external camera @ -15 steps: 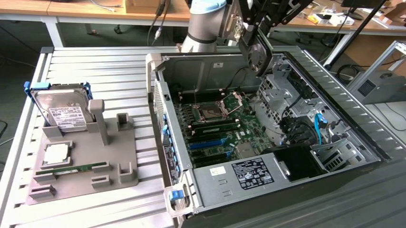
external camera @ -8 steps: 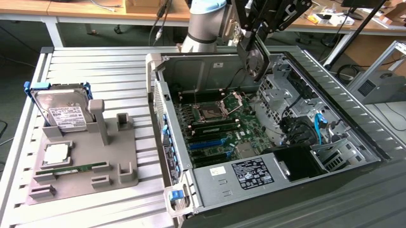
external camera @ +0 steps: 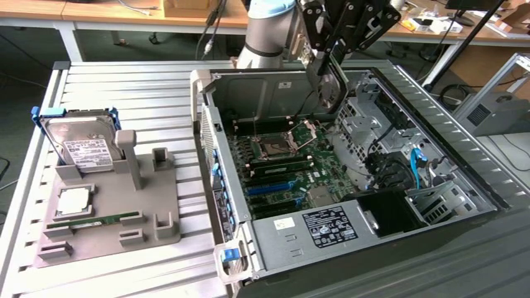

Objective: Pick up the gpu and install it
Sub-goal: 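Pick up the gpu and move the gpu toward the slot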

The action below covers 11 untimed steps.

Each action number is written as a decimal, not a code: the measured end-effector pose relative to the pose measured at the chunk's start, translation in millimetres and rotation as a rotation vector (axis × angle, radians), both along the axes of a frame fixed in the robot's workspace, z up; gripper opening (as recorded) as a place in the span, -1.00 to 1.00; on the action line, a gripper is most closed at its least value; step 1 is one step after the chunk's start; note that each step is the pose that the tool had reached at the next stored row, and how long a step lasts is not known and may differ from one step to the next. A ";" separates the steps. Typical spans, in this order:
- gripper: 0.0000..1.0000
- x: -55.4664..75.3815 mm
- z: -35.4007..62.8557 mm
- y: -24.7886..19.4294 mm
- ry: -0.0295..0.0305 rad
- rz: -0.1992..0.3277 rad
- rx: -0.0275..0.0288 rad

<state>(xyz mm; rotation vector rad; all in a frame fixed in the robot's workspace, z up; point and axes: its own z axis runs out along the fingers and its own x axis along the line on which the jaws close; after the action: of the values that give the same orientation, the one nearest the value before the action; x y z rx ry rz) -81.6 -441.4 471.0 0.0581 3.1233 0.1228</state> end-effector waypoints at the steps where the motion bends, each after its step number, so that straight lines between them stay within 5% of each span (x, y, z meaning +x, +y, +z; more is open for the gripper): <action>1: -0.46 0.0 -1.8 0.0 0.0000 0.000 -0.0001; 11: -0.46 0.0 -21.7 0.0 0.0000 0.000 0.0000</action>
<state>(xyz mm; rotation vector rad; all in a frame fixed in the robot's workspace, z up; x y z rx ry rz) -81.7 -441.4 449.3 0.0582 3.1232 0.1228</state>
